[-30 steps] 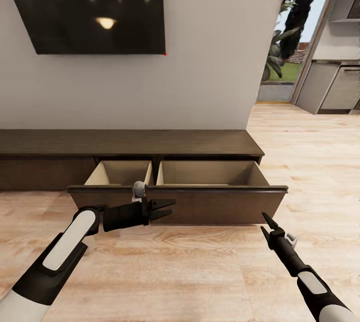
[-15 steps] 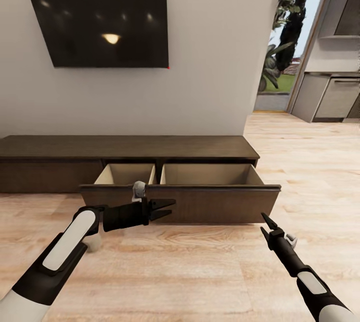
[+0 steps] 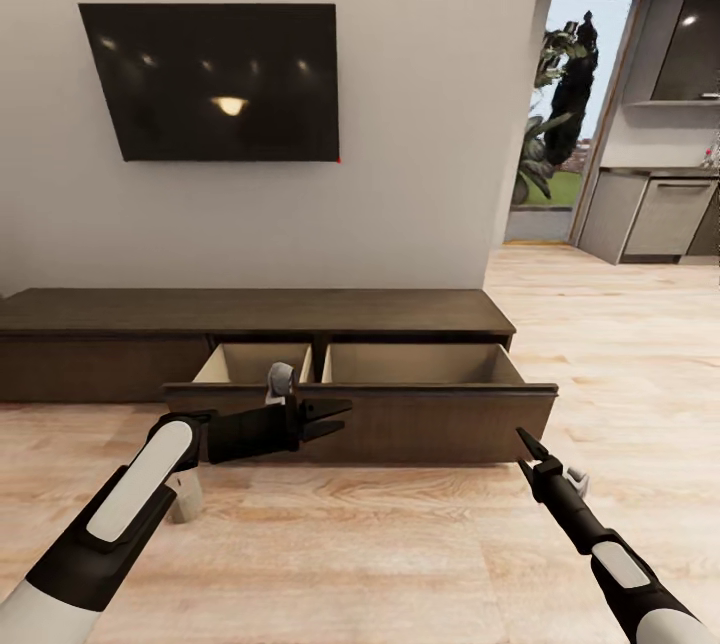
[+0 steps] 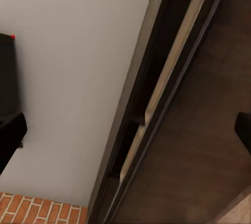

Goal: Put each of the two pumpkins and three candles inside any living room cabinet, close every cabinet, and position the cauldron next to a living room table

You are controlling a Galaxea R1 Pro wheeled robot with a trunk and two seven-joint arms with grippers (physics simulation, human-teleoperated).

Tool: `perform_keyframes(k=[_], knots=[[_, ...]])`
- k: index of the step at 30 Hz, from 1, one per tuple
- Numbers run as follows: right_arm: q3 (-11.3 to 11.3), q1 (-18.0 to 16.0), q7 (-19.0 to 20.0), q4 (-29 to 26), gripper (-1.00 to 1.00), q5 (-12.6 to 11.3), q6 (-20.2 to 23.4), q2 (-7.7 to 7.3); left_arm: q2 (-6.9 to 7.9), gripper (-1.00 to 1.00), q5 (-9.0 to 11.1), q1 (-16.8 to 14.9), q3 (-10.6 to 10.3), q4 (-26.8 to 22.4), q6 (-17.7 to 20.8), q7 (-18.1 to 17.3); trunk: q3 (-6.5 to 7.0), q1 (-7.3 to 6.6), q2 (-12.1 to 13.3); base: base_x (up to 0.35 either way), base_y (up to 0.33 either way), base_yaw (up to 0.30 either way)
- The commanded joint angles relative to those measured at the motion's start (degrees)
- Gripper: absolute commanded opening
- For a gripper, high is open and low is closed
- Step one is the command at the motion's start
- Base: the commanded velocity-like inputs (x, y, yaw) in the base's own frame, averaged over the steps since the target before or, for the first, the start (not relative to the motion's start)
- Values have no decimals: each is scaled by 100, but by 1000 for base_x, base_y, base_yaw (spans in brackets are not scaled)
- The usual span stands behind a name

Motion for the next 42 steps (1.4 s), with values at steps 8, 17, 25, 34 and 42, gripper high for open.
perform_keyframes(k=[8, 17, 25, 34, 42], knots=[[0, -3, -89, 4, 100, -38, 46, 7, 11, 100, -53, -6, -15, 1, 1, -55, 222, -23, 9, -256, 137, 146], [2, -3, -179, 4, 100, -36, 44, -18, 37, 100, -80, -6, 22, 15, -5, -47, 466, -137, 204, -153, 62, 203], [8, -3, -347, 3, 100, -27, 33, -23, 271, 100, -279, -29, 44, 90, -25, 249, 667, -313, 525, -7, 2, 207], [725, -3, -1024, 0, 100, 125, -286, 5, 673, 100, -546, 33, 55, 650, -71, 2146, 894, -511, 885, 0, 0, 207], [853, 55, -1549, 11, 100, 796, -785, 17, 679, 100, -1100, 97, 30, 1724, -990, 3154, 1094, -687, 1206, 0, 0, 210]])
